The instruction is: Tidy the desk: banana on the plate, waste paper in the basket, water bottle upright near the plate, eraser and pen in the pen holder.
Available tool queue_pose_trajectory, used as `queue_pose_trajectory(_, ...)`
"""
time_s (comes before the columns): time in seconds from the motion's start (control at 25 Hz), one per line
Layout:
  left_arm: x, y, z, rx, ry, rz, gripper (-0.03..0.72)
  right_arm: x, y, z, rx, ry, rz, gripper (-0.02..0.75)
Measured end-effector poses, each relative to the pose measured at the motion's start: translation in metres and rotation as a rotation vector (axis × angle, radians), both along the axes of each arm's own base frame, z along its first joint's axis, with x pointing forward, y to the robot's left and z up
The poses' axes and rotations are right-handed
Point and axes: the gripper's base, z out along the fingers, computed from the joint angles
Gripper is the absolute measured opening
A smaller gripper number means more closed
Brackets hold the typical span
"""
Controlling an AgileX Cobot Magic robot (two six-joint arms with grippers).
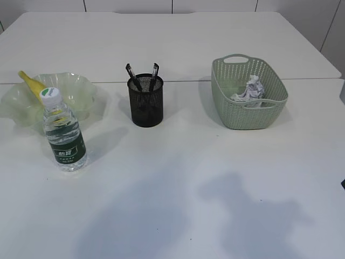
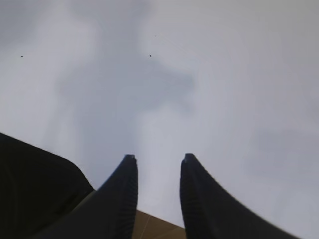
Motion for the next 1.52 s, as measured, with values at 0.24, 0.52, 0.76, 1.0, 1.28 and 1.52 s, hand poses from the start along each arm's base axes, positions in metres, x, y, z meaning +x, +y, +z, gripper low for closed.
queue_pose_trajectory(0.24, 0.003, -0.009, 0.001, -0.035, -0.032, -0.089, 0.162, 0.000, 0.001, 0.000, 0.008, 0.004, -0.001, 0.221)
queue_pose_trajectory(0.52, 0.010, -0.034, 0.007, -0.143, -0.121, -0.360, 0.162, -0.001, 0.001, 0.000, 0.012, 0.006, -0.001, 0.221)
queue_pose_trajectory(0.76, 0.009, -0.053, 0.012, -0.274, -0.179, -0.535, 0.162, -0.001, 0.001, 0.000, 0.012, 0.006, -0.001, 0.221)
queue_pose_trajectory(1.0, 0.008, -0.055, 0.013, -0.315, -0.187, -0.541, 0.162, -0.001, 0.001, 0.000, 0.013, 0.009, -0.002, 0.221)
queue_pose_trajectory(1.28, 0.008, -0.056, 0.013, -0.434, -0.203, -0.533, 0.161, -0.002, 0.004, 0.000, 0.052, 0.023, -0.005, 0.221)
queue_pose_trajectory(1.52, 0.006, -0.067, 0.017, -0.564, -0.216, -0.635, 0.160, -0.001, 0.005, 0.000, 0.061, 0.011, -0.004, 0.221)
